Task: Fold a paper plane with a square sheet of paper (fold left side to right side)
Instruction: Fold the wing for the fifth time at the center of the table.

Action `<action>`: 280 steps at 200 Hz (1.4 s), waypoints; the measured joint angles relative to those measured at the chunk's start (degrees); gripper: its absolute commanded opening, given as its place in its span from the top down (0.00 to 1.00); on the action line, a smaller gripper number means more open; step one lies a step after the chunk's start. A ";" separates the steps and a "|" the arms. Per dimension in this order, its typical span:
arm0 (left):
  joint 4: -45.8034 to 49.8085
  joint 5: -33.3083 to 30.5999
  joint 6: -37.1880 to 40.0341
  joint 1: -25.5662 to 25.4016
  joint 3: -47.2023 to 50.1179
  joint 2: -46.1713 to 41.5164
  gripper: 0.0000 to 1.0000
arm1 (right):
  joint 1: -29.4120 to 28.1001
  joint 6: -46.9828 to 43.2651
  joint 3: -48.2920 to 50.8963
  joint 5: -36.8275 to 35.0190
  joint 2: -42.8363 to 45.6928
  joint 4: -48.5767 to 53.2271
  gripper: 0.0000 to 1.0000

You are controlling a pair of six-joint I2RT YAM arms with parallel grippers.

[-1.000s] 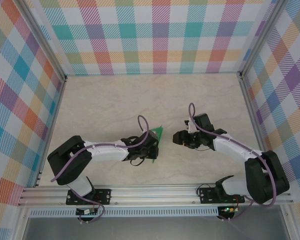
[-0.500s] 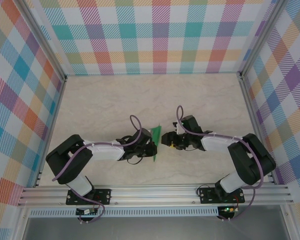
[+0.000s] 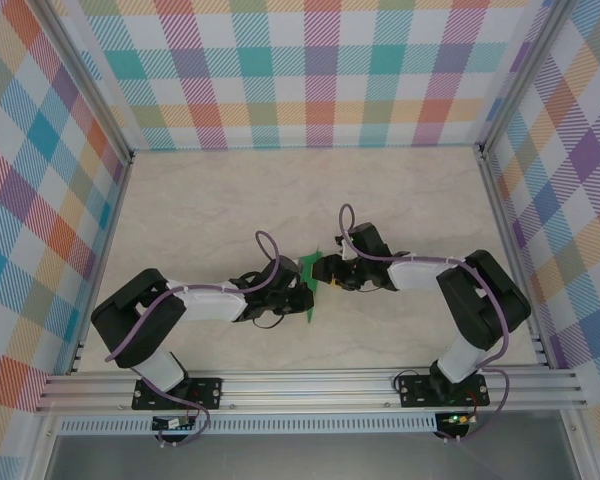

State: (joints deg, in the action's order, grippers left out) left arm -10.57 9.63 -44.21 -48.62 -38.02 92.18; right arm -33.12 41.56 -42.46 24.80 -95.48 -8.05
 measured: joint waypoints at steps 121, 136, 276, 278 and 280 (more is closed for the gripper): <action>-0.57 0.50 -1.22 0.09 0.11 0.00 0.89 | -1.22 0.04 -5.64 -1.33 -5.79 3.61 0.50; -0.57 0.68 -1.27 0.13 0.13 0.00 0.88 | -1.46 0.00 -6.91 -1.95 -6.38 5.46 0.52; -0.52 1.07 -1.66 0.42 0.37 -0.07 0.73 | -1.86 0.02 -9.92 -3.78 -7.67 10.75 0.54; -0.50 1.09 -1.62 0.44 0.39 -0.13 0.72 | -1.86 0.02 -9.92 -3.78 -7.69 10.75 0.54; -0.50 1.07 -1.68 0.44 0.39 -0.15 0.72 | -1.86 0.02 -9.94 -3.78 -7.69 10.80 0.54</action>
State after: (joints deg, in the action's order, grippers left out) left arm -11.07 10.70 -45.89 -48.18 -37.63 92.03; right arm -34.98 41.58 -52.40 21.02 -103.18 2.74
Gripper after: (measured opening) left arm 0.260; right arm 0.456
